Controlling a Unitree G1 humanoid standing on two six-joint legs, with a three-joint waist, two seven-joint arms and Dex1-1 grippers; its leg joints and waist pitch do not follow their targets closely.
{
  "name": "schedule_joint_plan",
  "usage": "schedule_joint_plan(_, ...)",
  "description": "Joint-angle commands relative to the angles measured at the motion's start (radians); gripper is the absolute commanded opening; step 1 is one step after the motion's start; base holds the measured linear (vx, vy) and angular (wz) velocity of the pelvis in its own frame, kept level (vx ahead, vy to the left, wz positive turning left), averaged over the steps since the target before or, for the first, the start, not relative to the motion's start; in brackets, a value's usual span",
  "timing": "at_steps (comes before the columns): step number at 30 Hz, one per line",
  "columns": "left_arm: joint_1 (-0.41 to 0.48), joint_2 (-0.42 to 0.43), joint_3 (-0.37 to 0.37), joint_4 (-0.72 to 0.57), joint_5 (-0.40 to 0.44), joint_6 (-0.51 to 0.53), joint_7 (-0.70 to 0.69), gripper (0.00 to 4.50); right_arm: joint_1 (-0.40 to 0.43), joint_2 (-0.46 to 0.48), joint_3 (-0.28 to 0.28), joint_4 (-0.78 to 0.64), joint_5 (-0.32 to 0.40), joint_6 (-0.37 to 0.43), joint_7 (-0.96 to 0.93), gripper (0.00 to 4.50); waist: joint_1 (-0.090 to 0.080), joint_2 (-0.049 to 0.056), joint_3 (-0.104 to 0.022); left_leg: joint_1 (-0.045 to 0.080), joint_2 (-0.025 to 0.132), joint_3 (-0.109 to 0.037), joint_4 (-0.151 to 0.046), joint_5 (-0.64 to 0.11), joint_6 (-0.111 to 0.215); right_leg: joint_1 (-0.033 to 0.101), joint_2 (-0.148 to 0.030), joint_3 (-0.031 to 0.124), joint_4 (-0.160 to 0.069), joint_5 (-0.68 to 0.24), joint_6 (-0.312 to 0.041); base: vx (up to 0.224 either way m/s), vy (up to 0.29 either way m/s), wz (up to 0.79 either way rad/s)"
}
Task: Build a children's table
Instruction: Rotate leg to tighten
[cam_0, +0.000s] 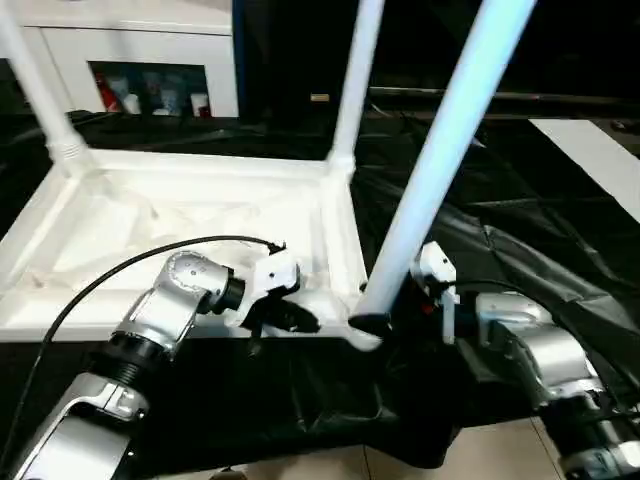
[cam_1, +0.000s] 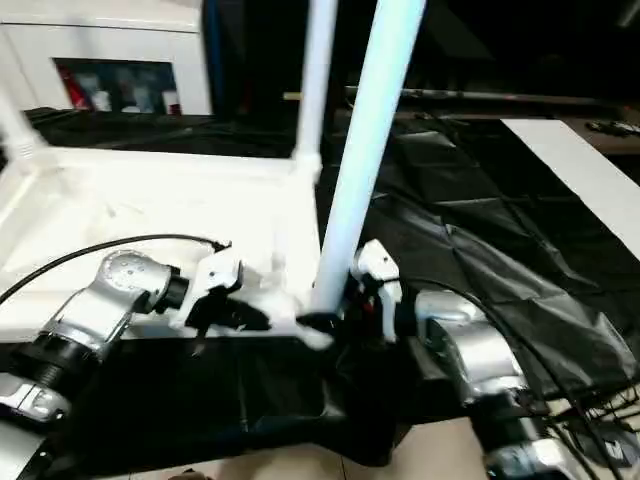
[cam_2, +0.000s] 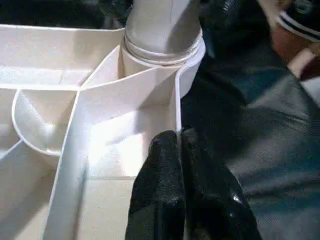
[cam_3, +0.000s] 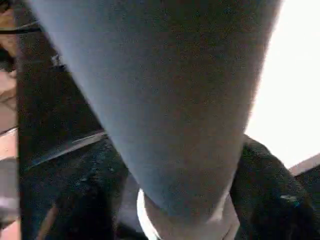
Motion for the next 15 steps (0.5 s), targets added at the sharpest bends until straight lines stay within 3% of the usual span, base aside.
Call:
schedule_joint_plan(1,0.004,-0.012,-0.040,-0.012,0.009,0.000,-0.014,0.00,0.009,-0.004,0.028,-0.037,0.016,0.015,0.041,2.60,0.000,0.013,-0.048,0.016,0.058,-0.016,-0.062,-0.204,0.024,0.037,-0.077,0.063,-0.069,-0.088,-0.228,0.000,0.000,0.00)
schedule_joint_plan(6,-0.002,-0.008,-0.040,-0.012,0.002,-0.002,-0.016,0.00,0.013,-0.009,0.050,-0.027,-0.015,-0.005,0.038,2.32,0.000,0.005,-0.051,0.013,0.055,-0.017,-0.060,-0.190,0.017,0.039,-0.078,0.062,-0.066,-0.081,-0.220,0.000,0.000,0.00)
schedule_joint_plan(11,0.001,-0.009,-0.036,-0.012,0.003,-0.003,-0.010,0.00,0.006,-0.005,0.059,-0.013,-0.031,-0.021,0.023,2.09,0.000,0.008,-0.050,0.013,0.054,-0.017,-0.059,-0.187,0.022,0.039,-0.078,0.062,-0.066,-0.084,-0.219,0.000,0.000,0.00)
schedule_joint_plan(15,-0.010,-0.028,-0.031,0.013,0.022,-0.007,0.042,0.00,-0.003,0.014,0.034,0.008,-0.019,-0.022,-0.008,2.07,0.000,0.010,-0.050,0.013,0.054,-0.019,-0.060,-0.201,0.016,0.038,-0.077,0.062,-0.067,-0.092,-0.218,0.000,0.000,0.00)
